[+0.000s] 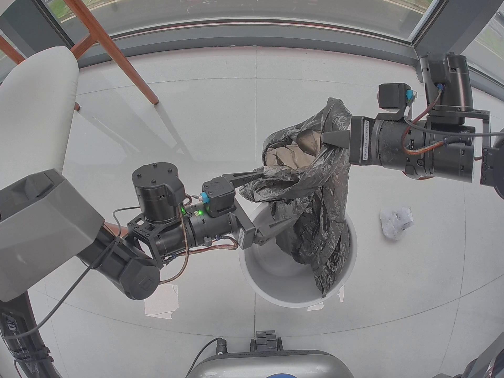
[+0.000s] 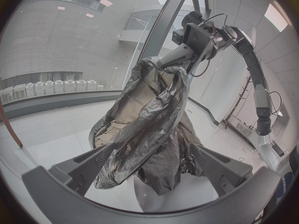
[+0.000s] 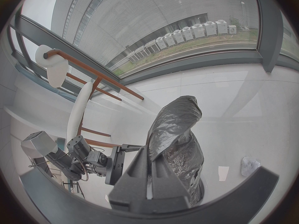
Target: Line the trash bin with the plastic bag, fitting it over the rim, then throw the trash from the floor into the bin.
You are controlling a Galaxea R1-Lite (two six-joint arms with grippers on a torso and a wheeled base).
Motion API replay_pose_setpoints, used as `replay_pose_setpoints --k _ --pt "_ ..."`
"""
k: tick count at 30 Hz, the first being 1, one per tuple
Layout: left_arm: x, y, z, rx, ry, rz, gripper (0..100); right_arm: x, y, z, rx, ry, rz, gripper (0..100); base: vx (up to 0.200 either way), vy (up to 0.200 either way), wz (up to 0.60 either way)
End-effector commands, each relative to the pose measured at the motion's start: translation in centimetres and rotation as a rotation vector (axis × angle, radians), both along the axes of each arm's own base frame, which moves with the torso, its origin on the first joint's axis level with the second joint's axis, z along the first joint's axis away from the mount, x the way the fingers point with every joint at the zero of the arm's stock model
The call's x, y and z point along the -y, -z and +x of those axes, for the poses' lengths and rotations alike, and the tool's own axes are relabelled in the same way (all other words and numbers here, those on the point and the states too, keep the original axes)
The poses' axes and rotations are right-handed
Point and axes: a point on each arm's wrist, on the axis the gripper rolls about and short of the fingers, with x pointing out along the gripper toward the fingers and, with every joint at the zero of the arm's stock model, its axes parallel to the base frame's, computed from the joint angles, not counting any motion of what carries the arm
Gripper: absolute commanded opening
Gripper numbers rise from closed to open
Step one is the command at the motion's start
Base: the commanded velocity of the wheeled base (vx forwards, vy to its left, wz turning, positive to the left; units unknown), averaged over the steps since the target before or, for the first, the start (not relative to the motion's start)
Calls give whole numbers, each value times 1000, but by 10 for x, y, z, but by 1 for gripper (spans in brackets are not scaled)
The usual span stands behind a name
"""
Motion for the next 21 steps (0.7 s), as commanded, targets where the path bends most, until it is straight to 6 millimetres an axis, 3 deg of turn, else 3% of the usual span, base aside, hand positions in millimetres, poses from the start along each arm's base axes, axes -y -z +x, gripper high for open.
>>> replay_pose_setpoints --k 1,5,15,21 --pt "7 8 11 -5 -9 -1 0 0 -2 0 7 -1 4 0 0 0 0" --pt "10 12 16 -6 -14 -3 0 1 -1 -1 5 1 3 0 0 0 0" --pt "11 16 3 -150 -12 -56 0 1 2 2 -4 7 -4 0 0 0 0" --pt "-3 -19 -17 -187 -9 -146 0 2 6 3 -17 9 -14 0 0 0 0"
